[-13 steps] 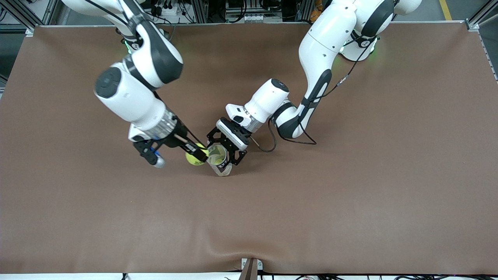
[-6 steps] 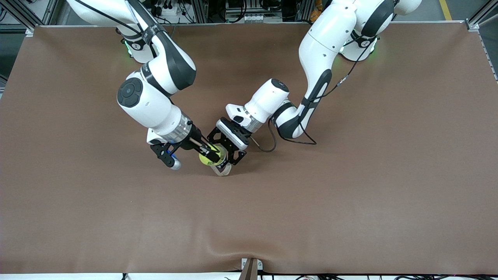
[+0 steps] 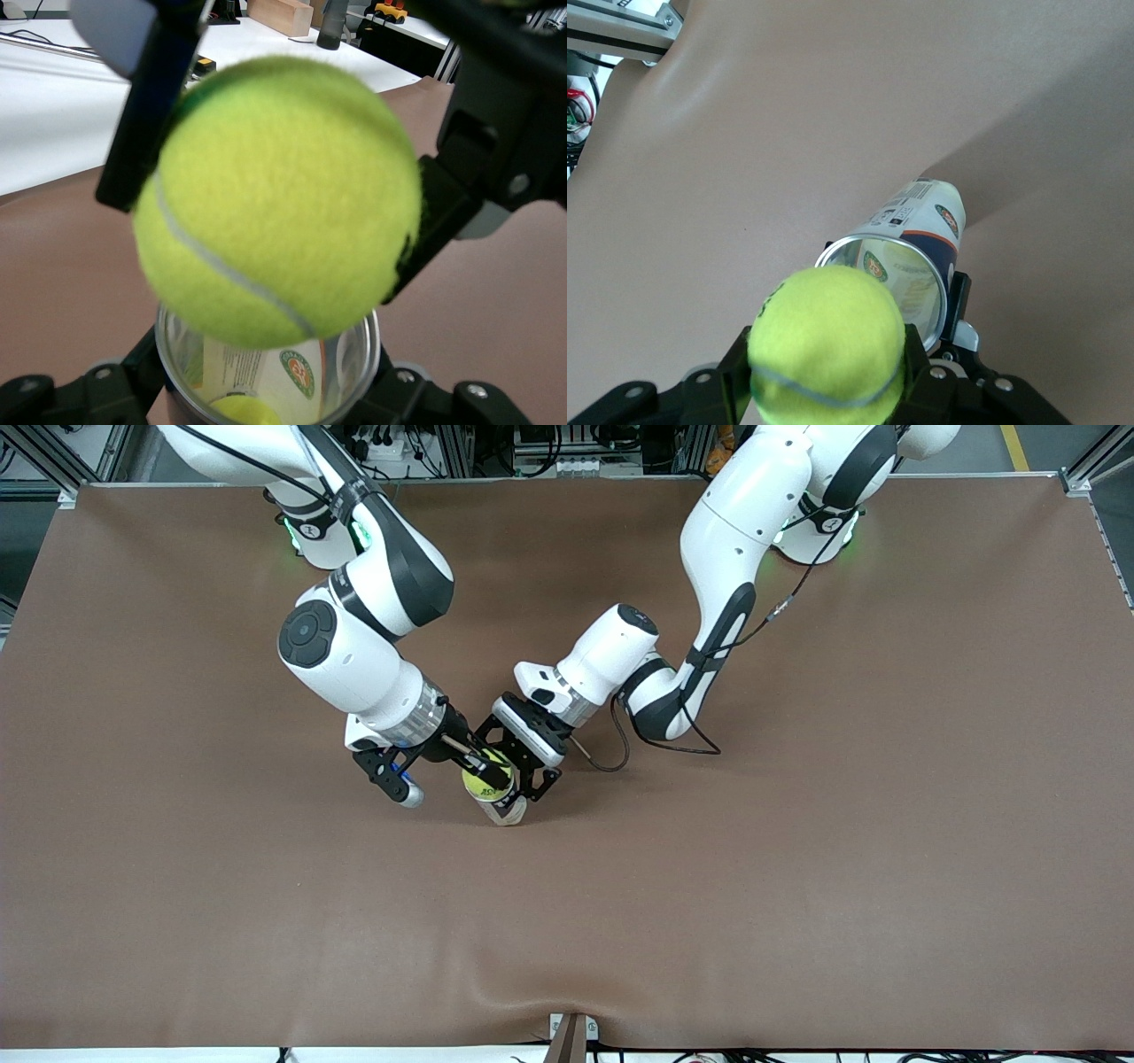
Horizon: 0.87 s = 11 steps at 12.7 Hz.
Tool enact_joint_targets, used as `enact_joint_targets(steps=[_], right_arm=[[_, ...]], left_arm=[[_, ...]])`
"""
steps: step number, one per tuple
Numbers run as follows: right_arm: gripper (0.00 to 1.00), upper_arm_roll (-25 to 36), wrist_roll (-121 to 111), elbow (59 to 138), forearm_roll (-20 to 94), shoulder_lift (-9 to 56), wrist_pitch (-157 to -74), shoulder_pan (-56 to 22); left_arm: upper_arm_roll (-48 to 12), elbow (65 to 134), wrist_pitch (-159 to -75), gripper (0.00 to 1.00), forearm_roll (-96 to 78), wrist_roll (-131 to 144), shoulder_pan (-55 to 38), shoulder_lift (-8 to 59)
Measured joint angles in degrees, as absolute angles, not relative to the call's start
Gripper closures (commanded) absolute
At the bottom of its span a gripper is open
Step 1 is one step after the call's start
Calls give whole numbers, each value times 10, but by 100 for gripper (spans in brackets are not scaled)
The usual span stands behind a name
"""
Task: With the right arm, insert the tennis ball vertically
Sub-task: 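Open the right gripper to drop the ball into the can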
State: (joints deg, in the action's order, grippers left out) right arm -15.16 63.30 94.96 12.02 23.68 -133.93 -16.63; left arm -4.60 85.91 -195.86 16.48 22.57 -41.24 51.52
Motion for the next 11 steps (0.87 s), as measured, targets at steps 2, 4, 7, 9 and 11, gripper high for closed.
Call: enact_joint_targets(steps=[2,4,7,9,11], right_arm=[[72,-151,633,950,120,239,-1334,-166],[0,-150,633,950,120,240,-1325,-166],[0,-150,633,950,120,240,-1322,-165],[0,-150,633,948,120,240,-1322,-163],[0,-150,633,943,120,237,-1320,-161]], left_arm=[[-46,859,-1959,12,165,226,-412,515],[-46,859,-1959,12,165,226,-413,515],[-46,859,-1959,12,165,226,-413,515],[-46,859,-1959,11,165,226,-413,515],[-46,859,-1959,10,165,226,-413,515]])
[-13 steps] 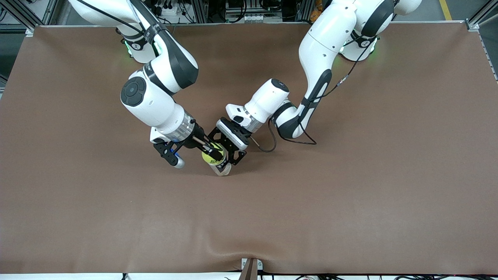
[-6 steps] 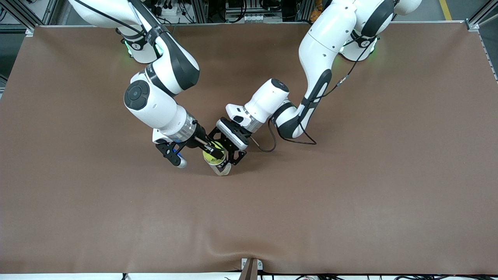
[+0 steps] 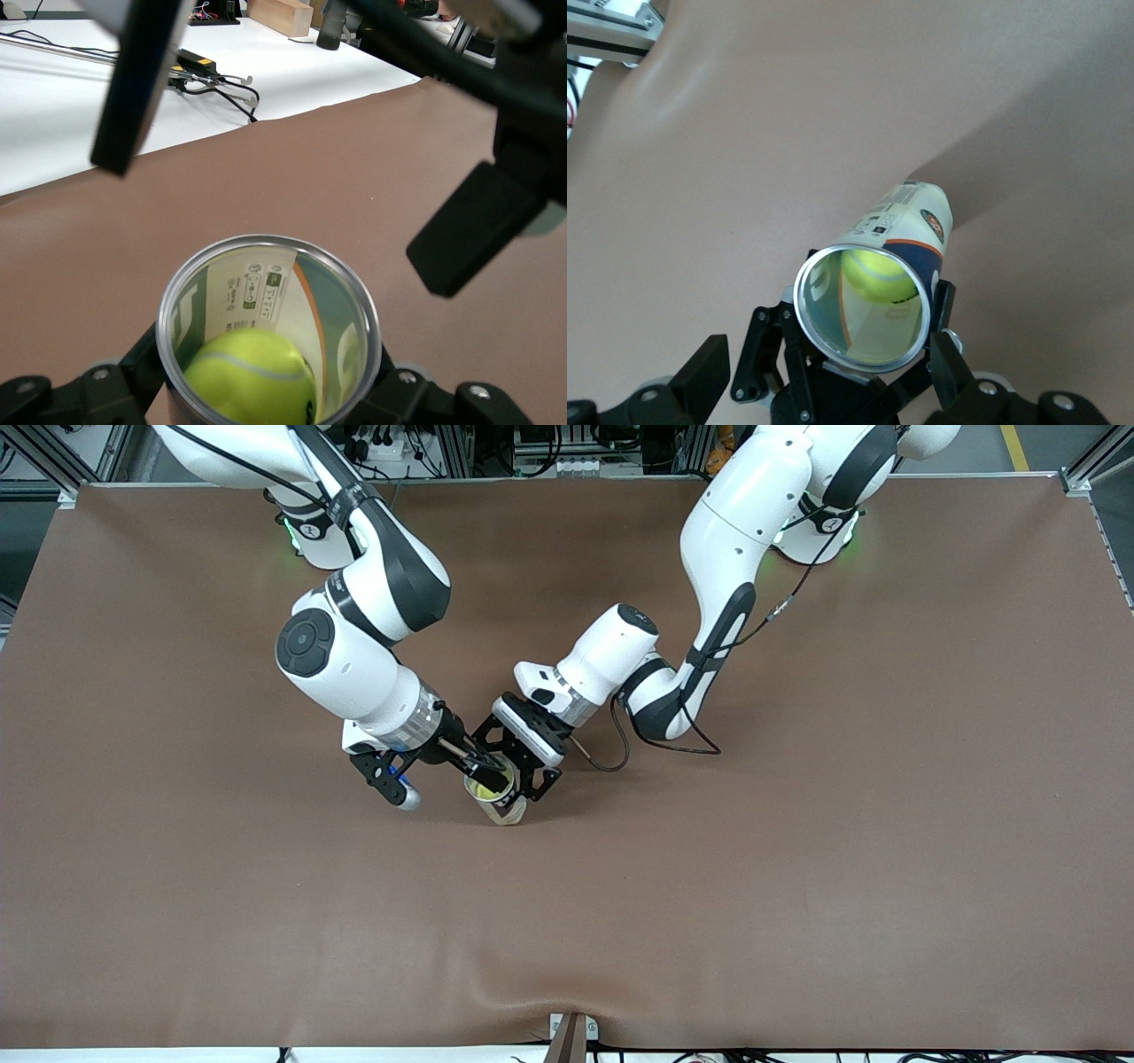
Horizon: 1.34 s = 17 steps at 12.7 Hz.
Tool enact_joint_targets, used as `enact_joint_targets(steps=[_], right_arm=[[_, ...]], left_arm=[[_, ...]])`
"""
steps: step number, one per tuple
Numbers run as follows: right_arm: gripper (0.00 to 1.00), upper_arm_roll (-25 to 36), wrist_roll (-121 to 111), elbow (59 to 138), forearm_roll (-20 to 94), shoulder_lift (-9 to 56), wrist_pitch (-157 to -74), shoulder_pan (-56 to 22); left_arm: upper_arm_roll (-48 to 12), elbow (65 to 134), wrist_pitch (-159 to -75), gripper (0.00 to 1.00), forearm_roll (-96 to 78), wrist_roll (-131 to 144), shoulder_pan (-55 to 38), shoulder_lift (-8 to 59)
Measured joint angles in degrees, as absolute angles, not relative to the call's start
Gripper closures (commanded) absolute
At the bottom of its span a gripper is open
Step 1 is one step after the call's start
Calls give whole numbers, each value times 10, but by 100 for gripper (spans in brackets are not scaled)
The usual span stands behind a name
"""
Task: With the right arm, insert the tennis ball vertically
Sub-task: 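Open the right gripper to drop the ball into the can, then withdraw the right gripper to rest while the left gripper lowers the can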
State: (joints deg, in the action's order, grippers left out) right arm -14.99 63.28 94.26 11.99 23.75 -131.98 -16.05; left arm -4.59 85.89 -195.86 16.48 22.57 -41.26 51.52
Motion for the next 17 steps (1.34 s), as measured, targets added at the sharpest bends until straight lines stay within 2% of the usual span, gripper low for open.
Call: enact_joint_targets(steps=[2,4,9,11,14,17], right_arm=[[0,-147,619,930,118,215,-1275,-149],[0,-128,548,913,117,162,-1186,-127],[0,5,299,848,117,48,-942,-111],[0,55,193,841,94,21,-886,-108],[0,75,74,840,19,-3,-826,-82],[0,106,29,840,12,-14,-764,-71]], left_arm=[[-46,859,-1959,0,165,226,-413,515],[-46,859,-1959,0,165,226,-413,515],[-46,858,-1959,0,165,226,-413,515],[-45,857,-1959,0,165,226,-413,515],[-45,852,-1960,0,165,226,-413,515],[-45,847,-1963,0,165,226,-413,515]])
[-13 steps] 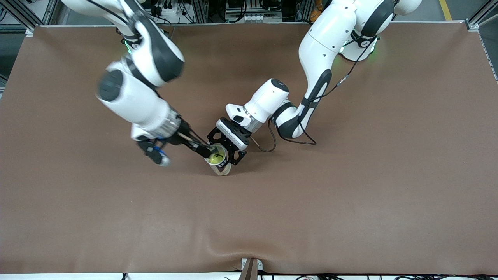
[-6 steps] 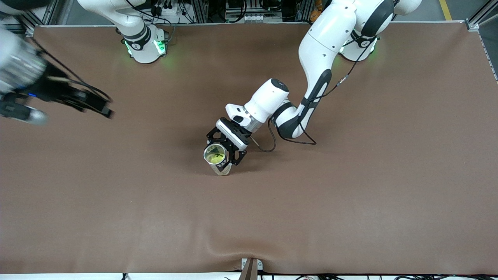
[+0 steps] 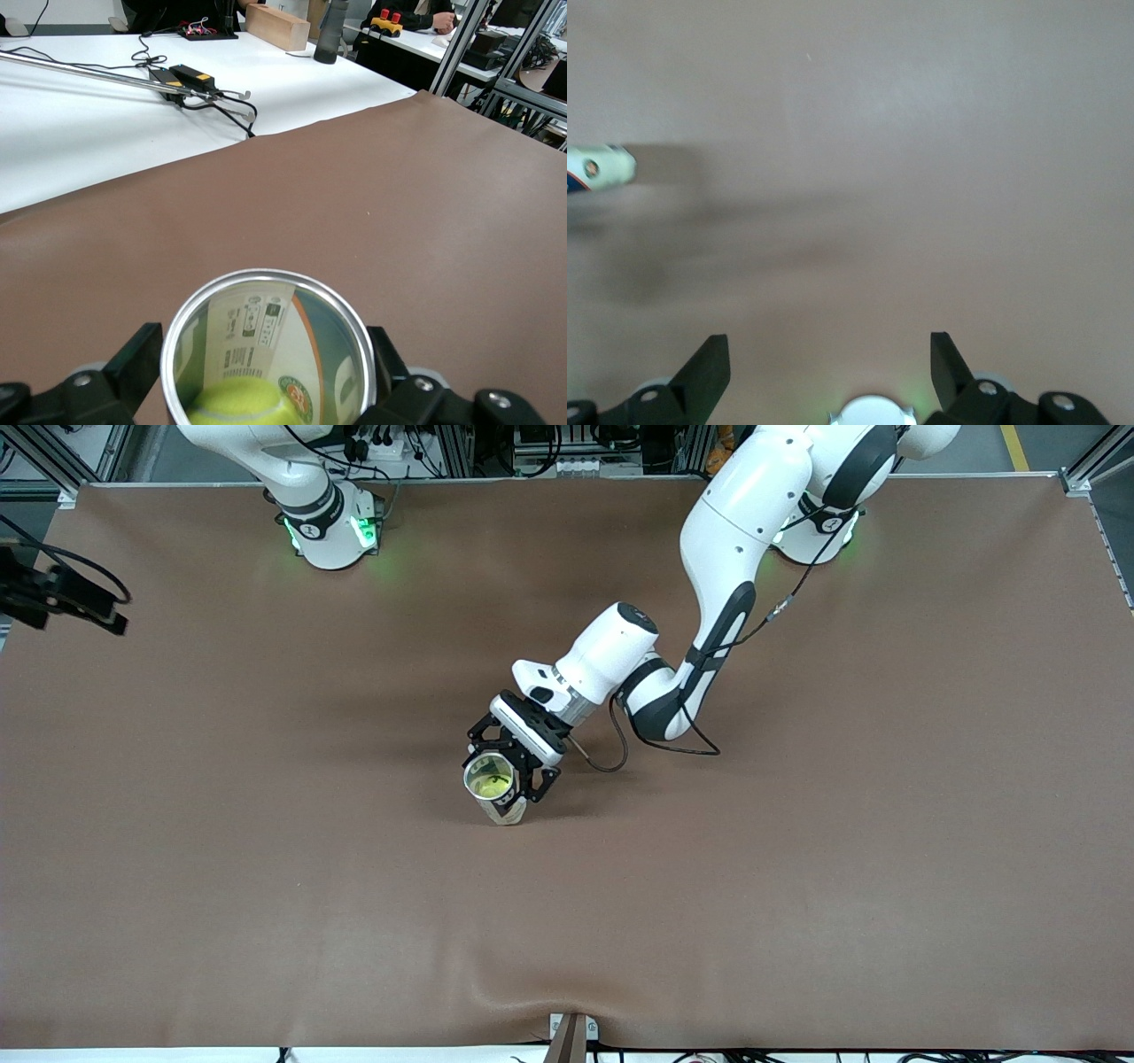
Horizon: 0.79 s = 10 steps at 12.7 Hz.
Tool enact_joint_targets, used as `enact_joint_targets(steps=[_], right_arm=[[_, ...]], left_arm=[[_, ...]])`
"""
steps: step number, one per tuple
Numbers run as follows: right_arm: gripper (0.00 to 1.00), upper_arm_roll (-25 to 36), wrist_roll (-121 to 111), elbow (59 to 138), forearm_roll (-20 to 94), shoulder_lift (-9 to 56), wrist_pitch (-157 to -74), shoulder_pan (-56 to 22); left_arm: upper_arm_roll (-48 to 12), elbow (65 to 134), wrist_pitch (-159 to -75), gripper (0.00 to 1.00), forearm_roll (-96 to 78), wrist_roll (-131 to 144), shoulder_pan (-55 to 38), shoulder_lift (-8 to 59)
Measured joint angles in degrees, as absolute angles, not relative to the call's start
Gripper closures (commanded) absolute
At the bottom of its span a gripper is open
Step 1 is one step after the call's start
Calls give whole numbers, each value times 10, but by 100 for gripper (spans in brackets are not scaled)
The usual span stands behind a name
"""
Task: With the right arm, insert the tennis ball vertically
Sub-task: 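Withdraw the right gripper to rest while the left gripper lowers the can, then release the upright can on the table and raise the left gripper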
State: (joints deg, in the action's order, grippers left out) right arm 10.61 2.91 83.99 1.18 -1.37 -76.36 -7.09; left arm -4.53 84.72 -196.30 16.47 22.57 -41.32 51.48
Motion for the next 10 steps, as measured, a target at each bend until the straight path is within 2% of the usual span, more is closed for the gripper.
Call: enact_joint_targets(steps=[2,6,10], right_arm=[[0,113,21,847,12,-15,-754,-68],[0,111,17,898,12,-16,-808,-70],[0,107,17,902,12,-20,-832,-76]], left_arm=[[-45,844,-1964,0,165,226,-413,512],[-45,841,-1965,0,165,226,-413,503],[-45,838,-1964,0,164,226,-412,477]])
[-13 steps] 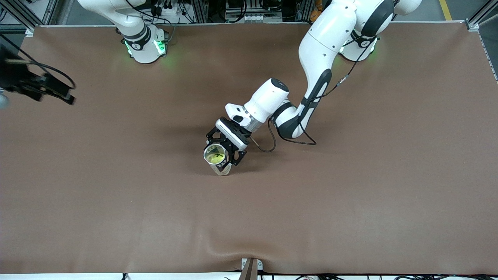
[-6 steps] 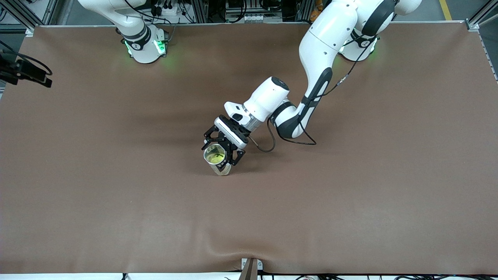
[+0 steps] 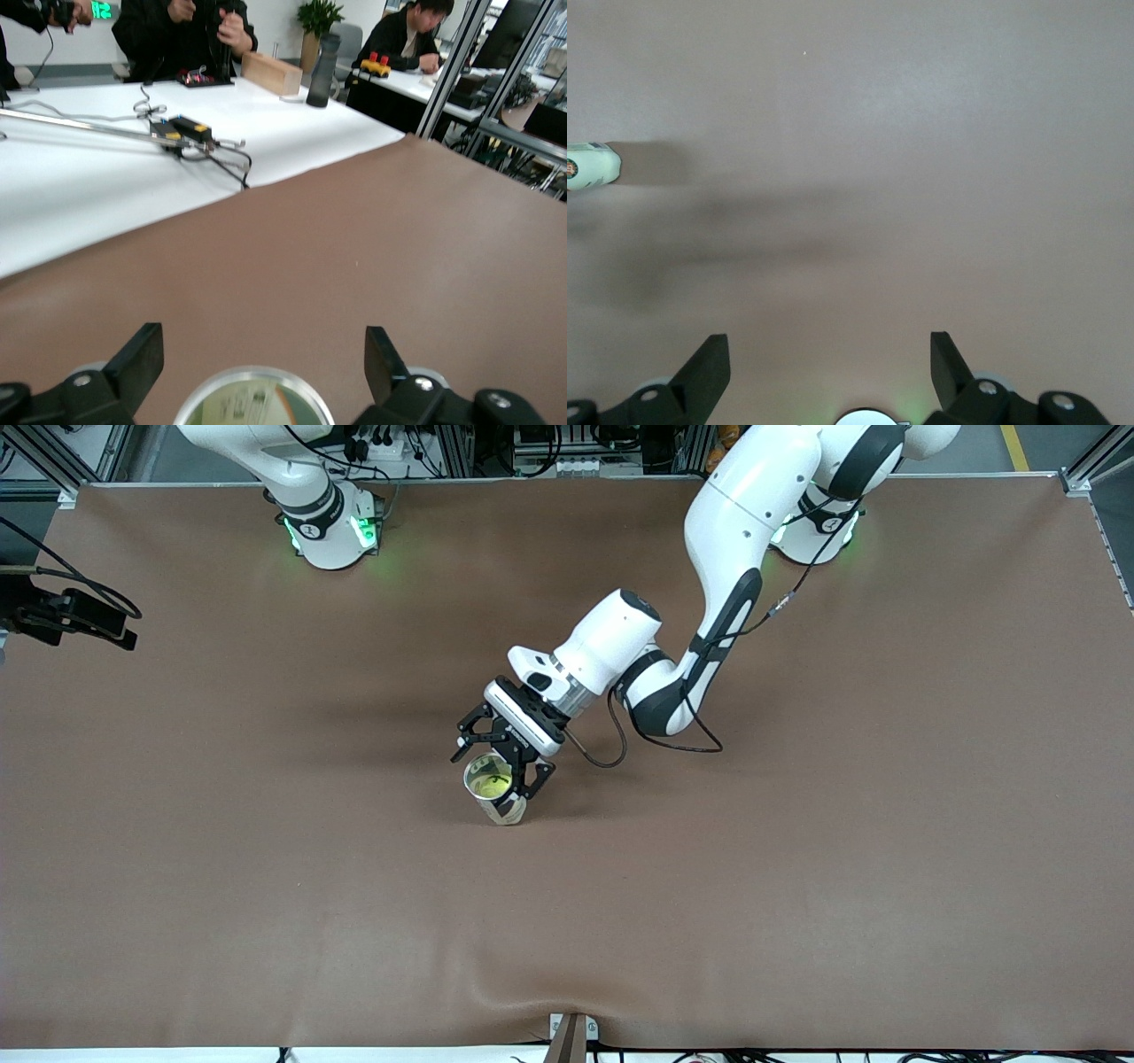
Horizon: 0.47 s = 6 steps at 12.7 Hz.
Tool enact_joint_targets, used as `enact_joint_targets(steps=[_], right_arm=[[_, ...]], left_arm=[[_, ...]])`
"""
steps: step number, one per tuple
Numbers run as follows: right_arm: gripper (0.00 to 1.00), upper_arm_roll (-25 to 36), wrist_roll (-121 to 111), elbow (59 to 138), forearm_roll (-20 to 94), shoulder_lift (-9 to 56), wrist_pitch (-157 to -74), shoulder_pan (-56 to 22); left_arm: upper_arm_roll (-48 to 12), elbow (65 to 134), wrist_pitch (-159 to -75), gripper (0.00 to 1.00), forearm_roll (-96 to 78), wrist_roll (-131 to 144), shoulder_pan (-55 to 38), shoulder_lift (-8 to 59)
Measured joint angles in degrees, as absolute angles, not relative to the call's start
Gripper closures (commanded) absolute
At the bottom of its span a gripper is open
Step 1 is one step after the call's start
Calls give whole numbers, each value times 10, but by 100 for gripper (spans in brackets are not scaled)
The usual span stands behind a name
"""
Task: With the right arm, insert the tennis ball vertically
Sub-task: 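Release the upright can on the table and raise the left gripper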
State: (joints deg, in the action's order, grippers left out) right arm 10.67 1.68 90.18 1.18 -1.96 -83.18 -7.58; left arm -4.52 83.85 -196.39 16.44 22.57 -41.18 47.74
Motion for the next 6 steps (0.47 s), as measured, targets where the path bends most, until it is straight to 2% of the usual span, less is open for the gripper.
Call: enact_joint_targets(steps=[2,6], right_arm=[[0,105,17,902,12,-22,-833,-79],[0,104,17,902,12,-24,-834,-83]], left_arm=[[-45,838,-1912,0,164,226,-410,450],[-46,832,-1690,0,153,227,-408,369]])
